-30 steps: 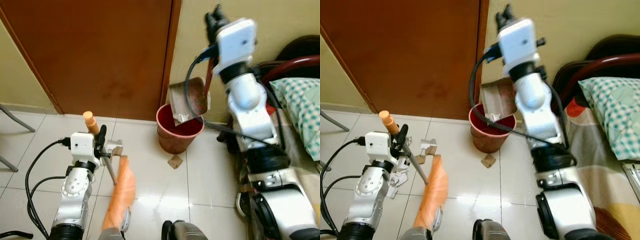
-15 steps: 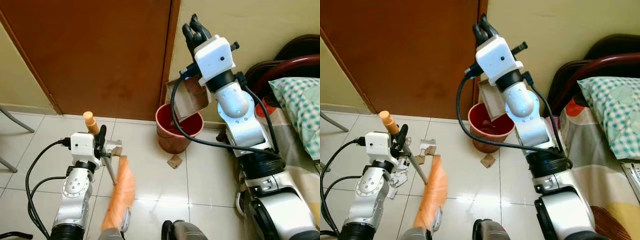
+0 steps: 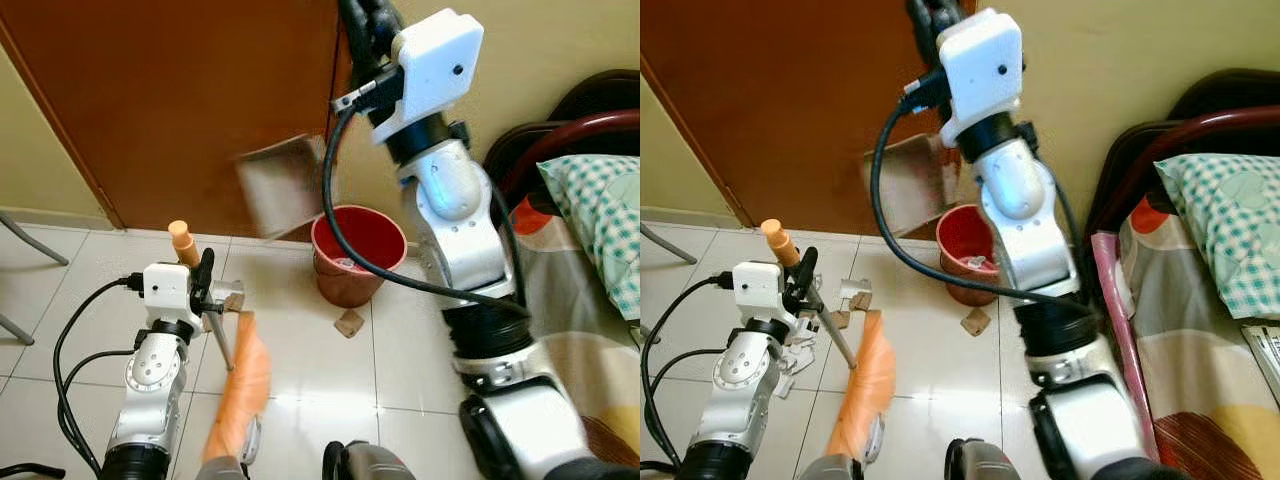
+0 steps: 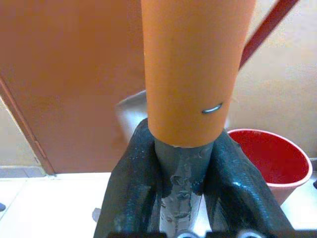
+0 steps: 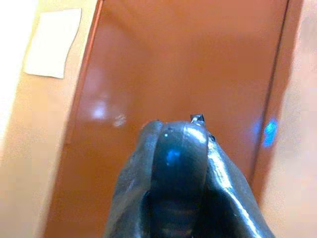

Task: Sweep floor

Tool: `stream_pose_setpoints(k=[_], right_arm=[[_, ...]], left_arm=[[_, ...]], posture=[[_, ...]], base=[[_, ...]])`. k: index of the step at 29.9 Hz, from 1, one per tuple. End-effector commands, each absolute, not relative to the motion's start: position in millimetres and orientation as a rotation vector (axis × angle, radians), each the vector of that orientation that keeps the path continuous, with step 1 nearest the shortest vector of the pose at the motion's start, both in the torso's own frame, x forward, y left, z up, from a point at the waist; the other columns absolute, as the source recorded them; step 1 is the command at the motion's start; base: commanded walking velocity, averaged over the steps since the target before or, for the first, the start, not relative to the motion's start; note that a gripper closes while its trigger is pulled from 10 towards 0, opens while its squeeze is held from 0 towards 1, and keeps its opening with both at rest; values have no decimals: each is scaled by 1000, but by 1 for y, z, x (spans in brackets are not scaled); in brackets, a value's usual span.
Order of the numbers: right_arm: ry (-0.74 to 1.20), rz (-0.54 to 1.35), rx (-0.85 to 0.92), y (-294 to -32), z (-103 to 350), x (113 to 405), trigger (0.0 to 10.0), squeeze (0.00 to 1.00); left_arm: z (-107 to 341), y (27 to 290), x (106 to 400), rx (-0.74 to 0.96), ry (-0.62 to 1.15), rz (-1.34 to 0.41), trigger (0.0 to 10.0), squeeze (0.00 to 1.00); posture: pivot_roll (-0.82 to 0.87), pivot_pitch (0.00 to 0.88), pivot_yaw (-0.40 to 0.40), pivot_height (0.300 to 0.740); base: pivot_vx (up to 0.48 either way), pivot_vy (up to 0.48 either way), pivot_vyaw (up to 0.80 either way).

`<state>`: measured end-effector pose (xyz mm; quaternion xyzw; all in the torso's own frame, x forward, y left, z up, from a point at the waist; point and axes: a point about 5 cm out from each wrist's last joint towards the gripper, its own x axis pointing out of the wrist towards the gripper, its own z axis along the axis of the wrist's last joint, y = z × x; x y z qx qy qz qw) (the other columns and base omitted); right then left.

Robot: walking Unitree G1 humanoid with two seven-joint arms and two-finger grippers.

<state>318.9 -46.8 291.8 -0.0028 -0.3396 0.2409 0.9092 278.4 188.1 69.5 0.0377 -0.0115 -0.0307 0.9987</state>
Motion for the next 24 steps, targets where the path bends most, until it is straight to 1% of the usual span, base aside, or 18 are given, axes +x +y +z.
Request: stream_pose_setpoints(k=[1, 4, 5, 6, 10, 14, 16, 18, 19, 21, 22, 24], right_arm=[[-672, 488, 41, -53, 286, 314, 10000, 0], [-590, 472, 78, -58, 269, 311, 10000, 0], [-590, 472, 78, -58, 269, 311, 10000, 0], [-514, 456, 112, -63, 254, 308, 10000, 0], [-415, 394, 170, -77, 237, 306, 10000, 0], [-361, 355, 146, -89, 222, 303, 10000, 0], [-304, 308, 88, -101, 205, 302, 10000, 0], [-270, 286, 70, -106, 198, 301, 10000, 0], [-228, 251, 43, -112, 189, 302, 10000, 0], [-155, 175, 44, -123, 175, 302, 10000, 0], [-84, 95, 54, -135, 162, 303, 10000, 0], [-46, 53, 69, -142, 155, 304, 10000, 0]], left_arm=[[53, 192, 269, 76, 57, -54, 10000, 0], [50, 198, 264, 85, 72, -41, 10000, 0], [50, 198, 264, 85, 72, -41, 10000, 0], [47, 202, 260, 93, 85, -36, 10000, 0], [45, 203, 257, 114, 96, -45, 10000, 0], [43, 206, 254, 117, 104, -46, 10000, 0], [43, 208, 254, 117, 108, -43, 10000, 0], [43, 208, 254, 117, 108, -42, 10000, 0], [44, 208, 255, 116, 107, -41, 10000, 0], [44, 206, 256, 113, 105, -41, 10000, 0], [45, 204, 256, 111, 102, -43, 10000, 0], [46, 204, 256, 110, 101, -44, 10000, 0]], posture=[[-4, 69, -61, 740], [2, 71, -60, 740], [2, 71, -60, 740], [2, 75, -60, 740], [1, 76, -59, 740], [-4, 81, -58, 740], [-7, 83, -58, 740], [-8, 86, -58, 740], [-8, 86, -58, 740], [-8, 86, -58, 740], [-6, 87, -57, 740], [-6, 87, -57, 740]], base=[[0, 0, 0], [0, 0, 0], [0, 0, 0], [0, 0, 0], [0, 0, 0], [0, 0, 0], [0, 0, 0], [0, 0, 0], [0, 0, 0], [0, 0, 0], [0, 0, 0], [0, 0, 0]])
